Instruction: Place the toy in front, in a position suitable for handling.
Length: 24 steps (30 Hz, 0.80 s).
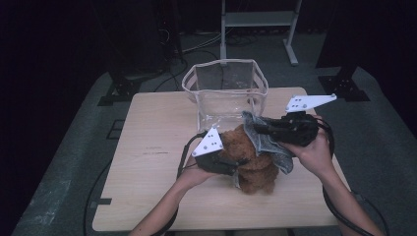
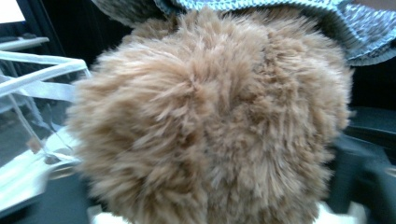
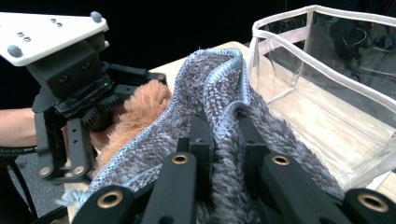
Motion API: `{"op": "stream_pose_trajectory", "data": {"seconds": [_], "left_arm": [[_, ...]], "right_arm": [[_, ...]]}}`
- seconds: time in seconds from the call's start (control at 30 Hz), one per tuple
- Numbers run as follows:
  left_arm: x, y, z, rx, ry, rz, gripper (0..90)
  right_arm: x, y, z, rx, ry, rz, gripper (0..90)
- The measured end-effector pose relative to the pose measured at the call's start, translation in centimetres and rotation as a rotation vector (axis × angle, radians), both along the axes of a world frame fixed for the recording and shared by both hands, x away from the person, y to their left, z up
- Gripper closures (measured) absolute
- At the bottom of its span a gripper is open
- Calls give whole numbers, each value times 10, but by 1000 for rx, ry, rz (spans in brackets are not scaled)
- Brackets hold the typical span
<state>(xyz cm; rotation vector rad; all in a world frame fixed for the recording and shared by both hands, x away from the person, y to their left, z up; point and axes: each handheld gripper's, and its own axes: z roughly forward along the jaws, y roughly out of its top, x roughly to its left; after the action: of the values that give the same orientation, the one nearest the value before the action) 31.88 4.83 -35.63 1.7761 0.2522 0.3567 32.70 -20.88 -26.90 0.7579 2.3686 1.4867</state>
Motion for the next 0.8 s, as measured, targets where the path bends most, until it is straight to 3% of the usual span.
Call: {"op": "stream_pose_trajectory", "data": {"seconds": [0.13, 0.23, 0.3, 0.4, 0.53, 0.67, 0.7, 0.8], "left_arm": [[-4, -4, 4, -7, -19, 12, 368], [-6, -8, 8, -7, -32, 14, 368], [-8, -10, 9, 3, -42, 10, 369], [-10, -10, 9, 6, -47, 10, 369], [-13, -10, 11, 27, -62, 9, 368], [-14, -14, 13, 40, -69, 5, 365], [-15, -17, 13, 46, -80, 1, 365], [-17, -17, 13, 44, -82, 6, 365]], "right_arm": [[-4, 1, 10, 1, -19, 10, 796], [-13, 8, 20, 11, -37, 52, 798], [-18, 18, 24, -19, -50, 83, 797], [-20, 24, 26, -55, -64, 82, 796], [-10, 13, 30, -65, -59, 17, 798], [-12, 18, 31, -51, -39, 53, 797], [-19, 30, 31, -67, -47, 89, 797], [-22, 38, 31, -101, -72, 87, 797]]}}
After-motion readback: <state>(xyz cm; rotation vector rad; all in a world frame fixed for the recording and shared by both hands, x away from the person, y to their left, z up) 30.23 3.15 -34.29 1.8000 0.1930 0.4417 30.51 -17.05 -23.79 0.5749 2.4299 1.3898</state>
